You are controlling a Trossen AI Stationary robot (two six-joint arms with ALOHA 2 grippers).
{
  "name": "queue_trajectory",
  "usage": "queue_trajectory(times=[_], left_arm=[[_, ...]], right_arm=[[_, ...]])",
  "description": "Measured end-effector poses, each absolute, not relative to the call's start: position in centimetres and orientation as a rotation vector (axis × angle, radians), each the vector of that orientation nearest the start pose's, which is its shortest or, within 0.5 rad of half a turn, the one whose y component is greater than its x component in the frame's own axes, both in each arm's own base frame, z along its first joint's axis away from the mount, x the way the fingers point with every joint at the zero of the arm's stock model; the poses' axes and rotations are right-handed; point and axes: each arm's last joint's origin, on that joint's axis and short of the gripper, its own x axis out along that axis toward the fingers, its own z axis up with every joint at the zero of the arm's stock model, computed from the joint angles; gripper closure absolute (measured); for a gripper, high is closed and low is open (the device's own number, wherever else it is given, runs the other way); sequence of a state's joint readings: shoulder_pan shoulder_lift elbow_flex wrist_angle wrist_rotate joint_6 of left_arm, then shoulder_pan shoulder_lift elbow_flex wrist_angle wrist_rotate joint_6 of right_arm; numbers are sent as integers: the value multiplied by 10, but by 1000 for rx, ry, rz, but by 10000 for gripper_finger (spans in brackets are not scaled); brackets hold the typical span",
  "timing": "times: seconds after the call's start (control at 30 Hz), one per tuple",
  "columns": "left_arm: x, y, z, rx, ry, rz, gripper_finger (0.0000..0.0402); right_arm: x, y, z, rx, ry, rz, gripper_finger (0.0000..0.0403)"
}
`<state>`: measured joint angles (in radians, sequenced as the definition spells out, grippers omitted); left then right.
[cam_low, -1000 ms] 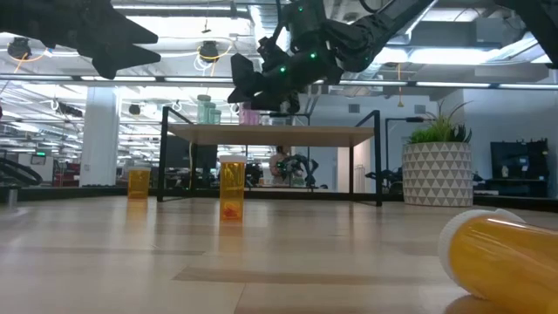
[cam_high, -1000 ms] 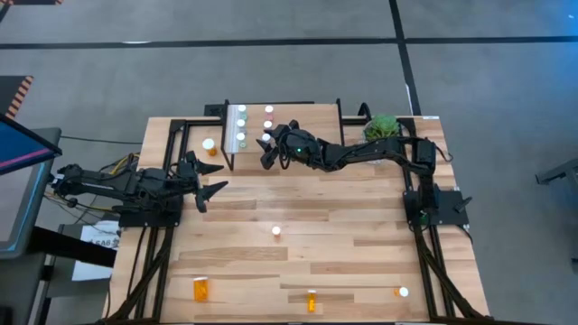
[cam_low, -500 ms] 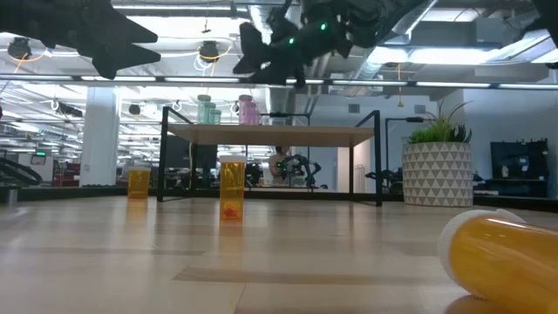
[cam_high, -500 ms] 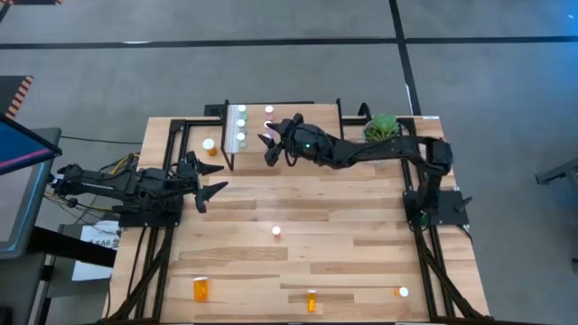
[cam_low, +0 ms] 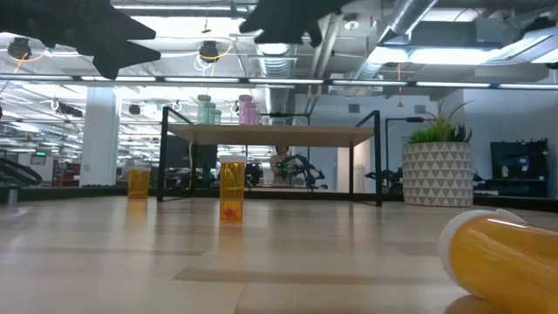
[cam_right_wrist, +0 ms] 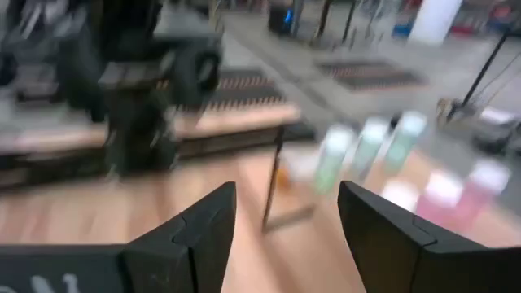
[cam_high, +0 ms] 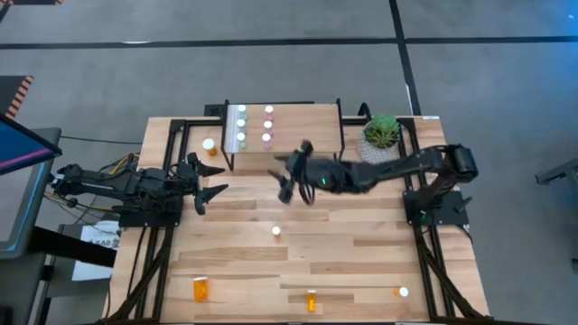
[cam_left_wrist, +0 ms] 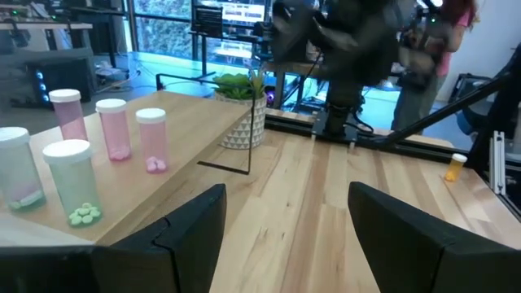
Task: Pick and place medicine bottles onto shelf by color
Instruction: Put the top small orange pill bottle on the shelf
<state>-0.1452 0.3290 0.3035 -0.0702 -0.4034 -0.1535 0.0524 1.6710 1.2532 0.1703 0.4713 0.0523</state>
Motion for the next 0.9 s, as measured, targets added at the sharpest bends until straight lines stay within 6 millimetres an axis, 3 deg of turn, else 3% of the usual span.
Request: queue_trajectory(times=[0.2, 0.37, 0.57, 0.73, 0.9], left_arm=[[111, -5, 233, -127, 73, 265, 156], [111, -4, 234, -128, 64, 276, 156], [111, -4, 235, -127, 54, 287, 156], [111, -4, 235, -128, 54, 288, 156], [111, -4, 235, -130, 55, 287, 156]], right_arm=[[342, 50, 252, 105, 291, -425, 163], [316, 86, 220, 206, 190, -304, 163], [331, 124, 183, 185, 181, -183, 163], [354, 132, 157, 204, 229, -197, 163], [371, 132, 145, 201, 246, -210, 163]])
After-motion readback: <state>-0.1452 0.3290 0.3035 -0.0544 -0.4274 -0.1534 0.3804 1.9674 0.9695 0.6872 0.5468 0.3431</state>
